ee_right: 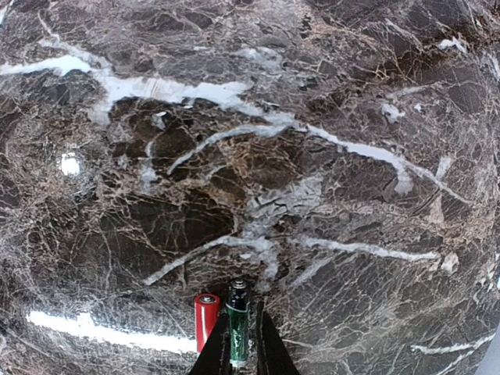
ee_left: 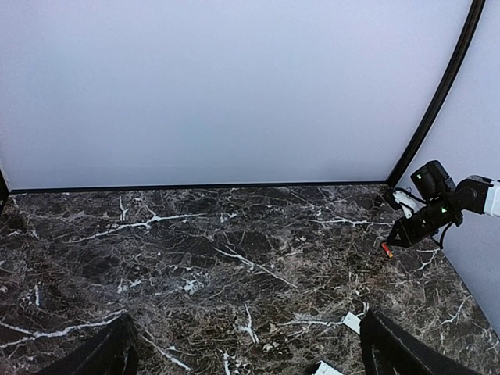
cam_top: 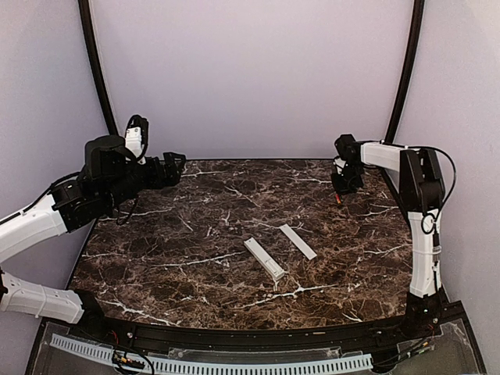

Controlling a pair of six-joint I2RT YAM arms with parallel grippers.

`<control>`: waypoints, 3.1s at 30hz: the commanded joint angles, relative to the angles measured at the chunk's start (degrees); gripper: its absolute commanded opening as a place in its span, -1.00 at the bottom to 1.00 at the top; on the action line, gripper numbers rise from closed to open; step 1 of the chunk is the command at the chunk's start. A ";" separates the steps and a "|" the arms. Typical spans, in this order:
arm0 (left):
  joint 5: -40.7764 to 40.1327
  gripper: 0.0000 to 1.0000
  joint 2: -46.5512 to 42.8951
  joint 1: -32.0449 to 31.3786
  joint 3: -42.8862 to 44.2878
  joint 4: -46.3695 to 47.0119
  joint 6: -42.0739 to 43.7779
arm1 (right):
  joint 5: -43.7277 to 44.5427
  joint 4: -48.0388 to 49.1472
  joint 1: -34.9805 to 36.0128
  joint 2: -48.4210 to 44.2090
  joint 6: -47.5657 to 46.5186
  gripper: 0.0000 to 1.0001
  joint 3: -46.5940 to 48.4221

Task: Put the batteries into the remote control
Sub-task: Pick up the battery at the center of the board, then move the remote control without the battery cover to the center of the board.

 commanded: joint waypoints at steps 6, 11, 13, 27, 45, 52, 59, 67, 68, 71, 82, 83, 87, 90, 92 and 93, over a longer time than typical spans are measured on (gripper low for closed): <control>0.20 0.97 0.13 0.58 0.74 -0.11 0.67 | -0.21 -0.42 -0.55 1.84 -0.51 -0.81 1.09; 0.47 0.97 0.24 0.63 0.71 -0.16 0.63 | 0.65 -0.26 -0.83 2.20 -0.37 -0.83 0.83; 0.49 0.97 0.22 0.65 0.69 -0.16 0.63 | 1.00 -0.31 -1.08 2.49 -0.38 -0.84 0.74; 0.36 0.97 0.15 0.72 0.33 -0.25 0.39 | 1.00 -3.98 -2.86 5.55 -1.54 -0.76 3.96; 0.66 0.98 -0.61 0.89 -0.17 -0.59 0.19 | 1.14 -6.10 -3.08 4.44 -2.70 -0.99 3.29; 0.76 0.98 -0.52 0.98 -0.38 -0.64 0.42 | 1.38 -4.07 -3.04 -0.79 -2.94 -1.00 1.25; 6.95 0.98 0.81 1.57 -1.15 0.40 2.69 | -0.10 -2.39 -2.80 -7.58 -3.34 -1.00 -2.54; 33.58 0.98 10.50 1.83 6.25 -11.56 20.68 | -3.25 0.14 0.48 -17.50 -4.84 -1.00 -9.68; 35.73 0.98 10.86 1.85 6.22 -12.04 22.21 | -3.93 0.61 1.08 -18.89 -4.67 -1.00 -10.80; 43.37 0.98 12.78 1.79 6.75 -13.92 33.49 | -7.01 1.25 2.44 -22.56 -4.09 -1.00 -14.10; 44.43 0.98 38.67 -3.97 21.13 -25.28 74.12 | -19.19 7.00 6.26 -34.27 -1.03 -1.00 -26.07; 43.30 0.98 41.12 -4.17 23.11 -28.70 77.23 | -19.37 7.29 6.61 -35.02 -0.83 -1.00 -26.78; 42.68 0.98 50.93 -5.21 32.42 -34.62 80.76 | -19.80 7.55 7.98 -36.40 -0.72 -1.00 -29.33; 41.61 0.98 54.92 -6.06 36.03 -34.13 83.46 | -20.41 7.80 8.72 -37.13 -0.48 -1.00 -30.90; 40.68 0.98 57.82 -6.70 39.78 -37.00 84.55 | -20.61 7.96 9.26 -37.60 -0.06 -1.00 -31.70; 40.32 0.98 58.91 -7.14 41.22 -38.27 84.82 | -20.67 8.08 9.45 -37.94 0.10 -1.00 -32.11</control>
